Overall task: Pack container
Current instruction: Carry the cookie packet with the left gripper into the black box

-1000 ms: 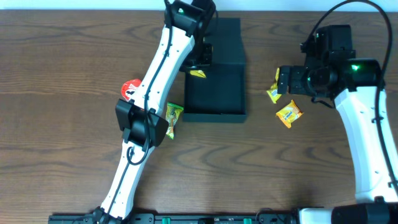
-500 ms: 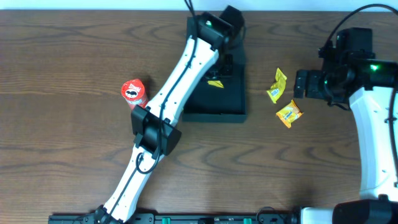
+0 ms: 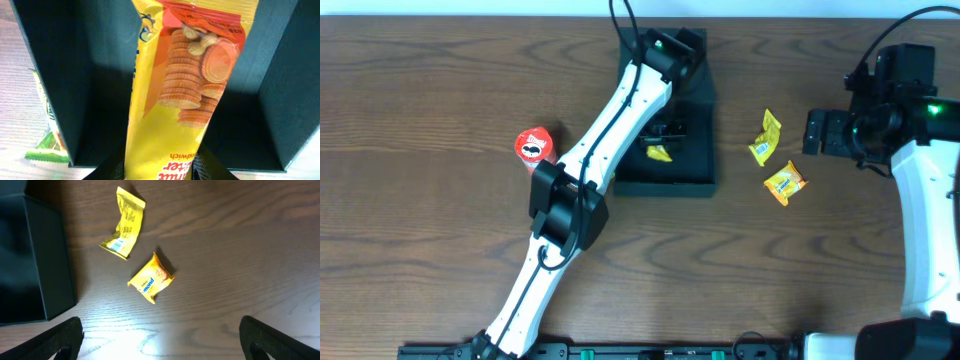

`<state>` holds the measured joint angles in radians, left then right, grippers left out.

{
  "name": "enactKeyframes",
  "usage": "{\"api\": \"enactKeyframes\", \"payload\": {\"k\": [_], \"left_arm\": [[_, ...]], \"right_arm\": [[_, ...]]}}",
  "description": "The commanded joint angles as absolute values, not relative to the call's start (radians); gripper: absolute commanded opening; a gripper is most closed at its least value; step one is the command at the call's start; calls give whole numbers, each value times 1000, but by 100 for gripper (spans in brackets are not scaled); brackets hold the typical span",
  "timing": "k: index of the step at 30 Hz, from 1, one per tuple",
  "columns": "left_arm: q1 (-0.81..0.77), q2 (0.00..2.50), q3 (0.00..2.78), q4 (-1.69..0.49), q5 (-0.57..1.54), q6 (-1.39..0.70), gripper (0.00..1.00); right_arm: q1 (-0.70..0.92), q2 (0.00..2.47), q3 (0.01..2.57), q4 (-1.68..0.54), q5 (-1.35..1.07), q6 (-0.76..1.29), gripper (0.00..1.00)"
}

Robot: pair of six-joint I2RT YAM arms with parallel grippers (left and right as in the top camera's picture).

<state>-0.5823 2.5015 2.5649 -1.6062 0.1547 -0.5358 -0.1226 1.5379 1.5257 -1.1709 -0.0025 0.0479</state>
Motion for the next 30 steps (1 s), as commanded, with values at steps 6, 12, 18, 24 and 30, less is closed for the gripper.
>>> {"api": "enactKeyframes", "payload": {"k": [6,12,18,24,30], "left_arm": [[-583,2484,2485,-1450,295,-592,34],[-585,2484,2360,-1239,377,-662,33],[-617,2484,2351,-1166,372,-675,34],[-646,2484,2351,-1140,307,-695,37],[-647,2484,2351,-1110,304,-719,47]], "right_arm": [[-131,1536,1542,-1168,4,36,99],[-131,1536,1542,-1187,3,36,99],[-131,1536,1542,-1198,3,36,99],[-131,1536,1542,-1210,2,36,99],[-131,1536,1542,-1220,-1,36,99]]}}
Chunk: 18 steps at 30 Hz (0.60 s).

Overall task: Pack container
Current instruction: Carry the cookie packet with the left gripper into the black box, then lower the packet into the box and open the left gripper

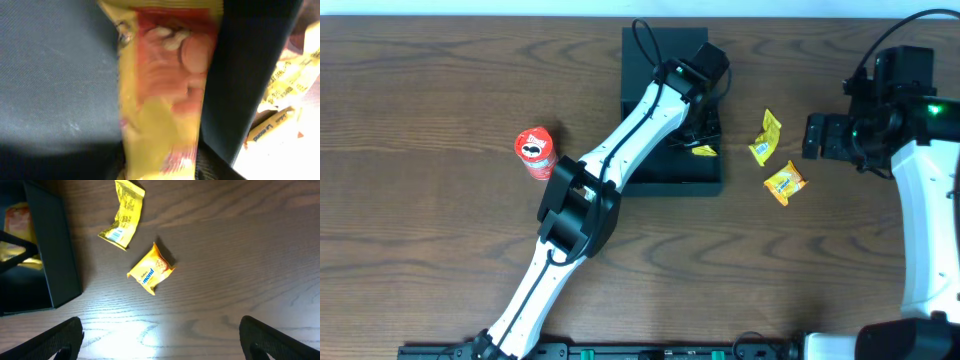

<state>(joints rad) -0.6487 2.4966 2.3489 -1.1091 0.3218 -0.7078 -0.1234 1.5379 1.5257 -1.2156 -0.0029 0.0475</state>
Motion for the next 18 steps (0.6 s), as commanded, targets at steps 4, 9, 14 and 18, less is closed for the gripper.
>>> {"api": "enactKeyframes", "payload": {"k": [4,9,14,18], "left_arm": [[-647,2484,2351,-1109,303,-719,50],[-647,2484,2351,-1110,303,-718,50],[-647,2484,2351,-1118,302,-718,49],[-646,2484,2351,-1177,210,-719,49]], "right_arm": [[-131,1536,1542,-1219,-1,36,99],[-131,1536,1542,-1219,-1,36,99],[-131,1536,1542,-1219,-1,36,99],[-131,1536,1542,-1219,-1,36,99]]}}
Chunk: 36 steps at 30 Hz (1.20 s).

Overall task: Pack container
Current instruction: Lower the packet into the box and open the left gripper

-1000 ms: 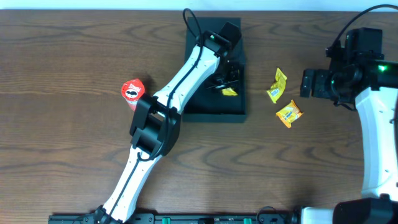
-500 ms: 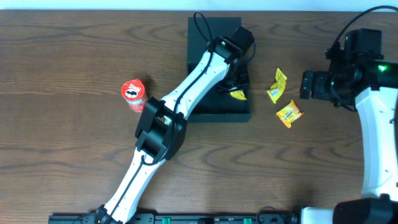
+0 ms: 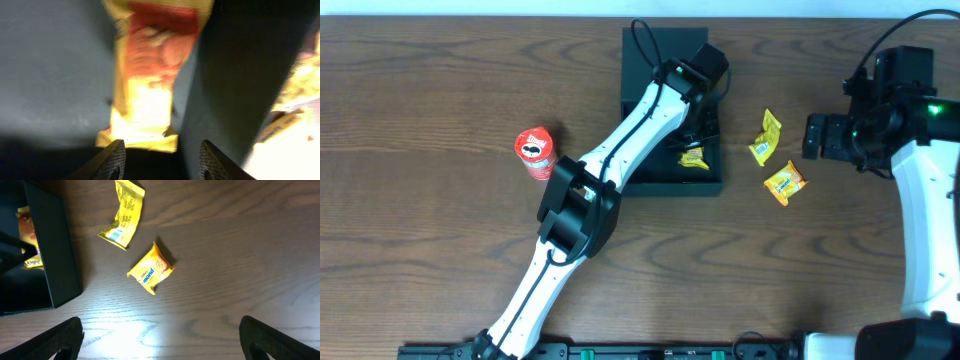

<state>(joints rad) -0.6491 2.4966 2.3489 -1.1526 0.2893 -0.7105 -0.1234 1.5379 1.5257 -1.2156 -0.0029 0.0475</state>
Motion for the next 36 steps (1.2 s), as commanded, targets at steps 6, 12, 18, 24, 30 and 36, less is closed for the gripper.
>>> {"api": "enactKeyframes", "payload": {"k": [6,12,18,24,30,36], "left_arm": [[-640,2484,2351,-1207,18,-670,29],[-640,2485,2328,-1208,-76,-623,17],[-640,2485,2275,-1190,-81,-616,15],[-648,2485,2259,-1127,-25,-569,15],[-667,2498,2255,-1118,-19,-556,14],[-669,2498,2253,-1086,37,-553,14]], "right_arm": [[-131,1536,1542,-1219,-2,36,99],[-131,1536,1542,-1213,-4,36,99],[-131,1536,1542,-1212,-4,36,99],[-131,1536,1542,-1212,-4,36,99],[-131,1536,1542,-1214,-4,36,99],[-131,1536,1542,-1216,-4,36,99]]}}
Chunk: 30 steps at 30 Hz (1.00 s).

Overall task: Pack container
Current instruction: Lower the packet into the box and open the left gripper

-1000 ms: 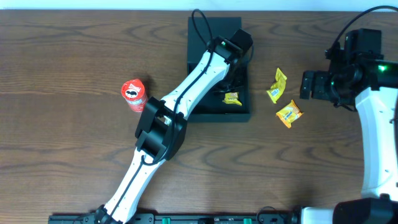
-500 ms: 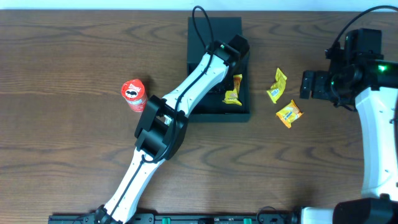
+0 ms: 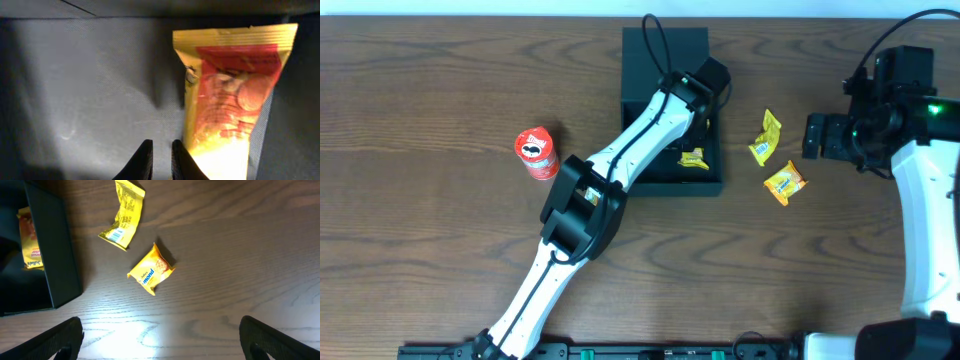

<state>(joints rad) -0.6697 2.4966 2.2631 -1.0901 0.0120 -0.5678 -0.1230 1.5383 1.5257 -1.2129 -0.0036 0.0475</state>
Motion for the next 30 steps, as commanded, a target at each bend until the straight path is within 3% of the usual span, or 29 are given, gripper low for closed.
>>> {"api": "enactKeyframes", "payload": {"k": [1,15,30], "left_arm": [[-669,2498,2253,-1081,48,-553,15],[-668,2498,2253,-1057,97,-553,15],[-675,2498,2253,-1053,-4,-515,6]], "right_arm": [[-131,1536,1542,-1216,-4,36,99],[-131,1536,1542,-1216,-4,36,99],[-131,1536,1542,-1220,-4,36,99]]}}
